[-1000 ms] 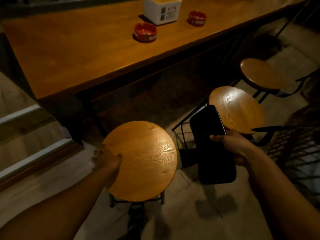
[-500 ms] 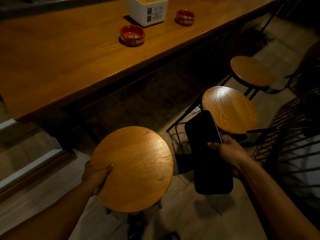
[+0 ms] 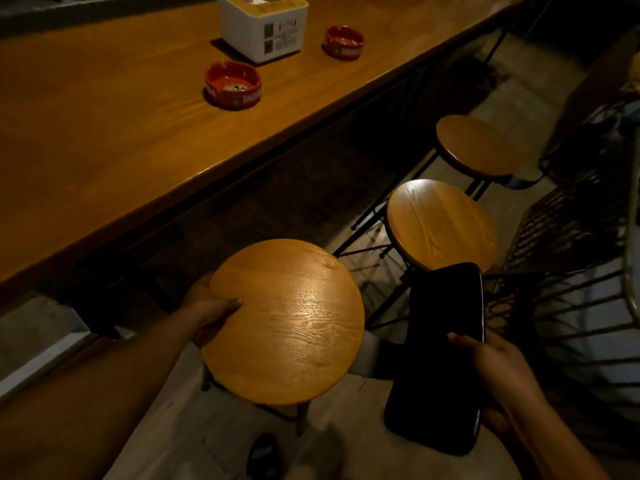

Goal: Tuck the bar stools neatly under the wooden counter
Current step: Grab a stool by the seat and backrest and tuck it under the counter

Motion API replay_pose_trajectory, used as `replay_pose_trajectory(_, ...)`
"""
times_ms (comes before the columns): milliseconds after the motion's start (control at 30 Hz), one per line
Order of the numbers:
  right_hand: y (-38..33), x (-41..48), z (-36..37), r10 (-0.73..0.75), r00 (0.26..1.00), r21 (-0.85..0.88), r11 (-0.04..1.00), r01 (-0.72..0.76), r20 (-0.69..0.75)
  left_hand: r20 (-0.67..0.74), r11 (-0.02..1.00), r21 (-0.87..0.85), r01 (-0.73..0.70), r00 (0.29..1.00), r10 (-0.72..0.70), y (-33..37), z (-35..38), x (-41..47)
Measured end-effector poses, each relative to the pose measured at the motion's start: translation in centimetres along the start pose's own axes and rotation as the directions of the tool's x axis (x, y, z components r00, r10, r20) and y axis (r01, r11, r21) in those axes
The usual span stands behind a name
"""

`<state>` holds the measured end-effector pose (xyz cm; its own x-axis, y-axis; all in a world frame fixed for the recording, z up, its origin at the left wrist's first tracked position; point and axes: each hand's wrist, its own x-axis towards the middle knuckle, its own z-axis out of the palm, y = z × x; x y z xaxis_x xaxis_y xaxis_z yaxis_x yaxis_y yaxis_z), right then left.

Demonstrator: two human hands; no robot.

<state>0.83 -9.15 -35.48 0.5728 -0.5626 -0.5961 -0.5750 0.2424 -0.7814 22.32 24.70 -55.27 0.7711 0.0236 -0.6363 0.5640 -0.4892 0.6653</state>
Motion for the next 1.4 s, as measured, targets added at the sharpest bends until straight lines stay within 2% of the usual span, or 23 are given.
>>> replay_pose_trajectory(200,-0.1,0.5,1.2,-0.017,0.992,0.108,0.994,0.03,-0.123,0.076,0.997,0.068,-0.043,0.996,0.038,4.3,1.7,4.3)
replay_pose_trajectory(433,0.2,1.9,3.1,0.026,0.983,0.234,0.972,0.017,-0.181,0.04,0.994,0.088,-0.063,0.997,0.06,7.6,2.9,8.5)
replay_pose_trajectory(600,0.6,2.9,4.6,0.036,0.976,0.249,0.968,0.019,-0.215,-0.004,0.99,0.134,-0.04,0.999,0.041,8.7,3.3,10.6)
replay_pose_trajectory(700,0.8,2.9,4.8,0.027,0.982,0.243,0.97,0.02,-0.185,-0.018,0.983,0.176,-0.06,0.998,0.064,8.5,3.2,11.3)
replay_pose_trajectory(800,0.8,3.0,4.4,0.026,0.992,0.198,0.98,0.0,-0.127,-0.028,0.966,0.234,-0.108,0.993,0.117,8.4,3.3,10.3)
replay_pose_trajectory(933,0.3,4.2,3.2,0.012,0.997,0.013,1.0,-0.011,-0.082,-0.027,0.9,0.402,-0.17,0.98,0.197,9.2,4.3,6.9)
replay_pose_trajectory(1033,-0.8,5.2,2.0,-0.18,0.981,-0.171,0.971,0.166,-0.075,-0.001,0.919,0.341,-0.196,0.978,0.209,9.4,6.5,3.0)
replay_pose_trajectory(1067,-1.3,5.5,1.5,-0.298,0.952,-0.295,0.918,0.265,-0.075,0.014,0.918,0.337,-0.212,0.975,0.22,9.7,7.5,1.2)
replay_pose_trajectory(1100,-1.8,6.0,1.0,-0.421,0.906,-0.457,0.816,0.355,-0.048,0.026,0.911,0.338,-0.235,0.97,0.241,9.9,8.4,-0.7)
replay_pose_trajectory(1133,-2.2,6.7,0.4,-0.524,0.852,-0.627,0.656,0.42,0.023,0.032,0.905,0.336,-0.262,0.963,0.267,10.2,9.4,-2.6)
replay_pose_trajectory(1200,-2.9,8.2,-0.7,-0.583,0.783,-0.82,0.328,0.47,0.216,0.021,0.91,0.307,-0.277,0.958,0.285,10.6,11.2,-6.4)
replay_pose_trajectory(1300,-3.9,10.5,-2.2,-0.551,0.667,-0.801,-0.002,0.599,0.5,0.036,0.918,0.285,-0.275,0.96,0.277,11.0,13.7,-12.1)
replay_pose_trajectory(1333,-4.4,11.3,-2.6,-0.516,0.605,-0.738,-0.081,0.67,0.606,0.044,0.926,0.267,-0.268,0.963,0.265,11.0,14.4,-13.9)
replay_pose_trajectory(1400,-5.6,12.4,-3.3,-0.343,0.47,-0.563,-0.263,0.783,0.813,0.081,0.944,0.228,-0.24,0.971,0.227,11.3,15.6,-17.3)
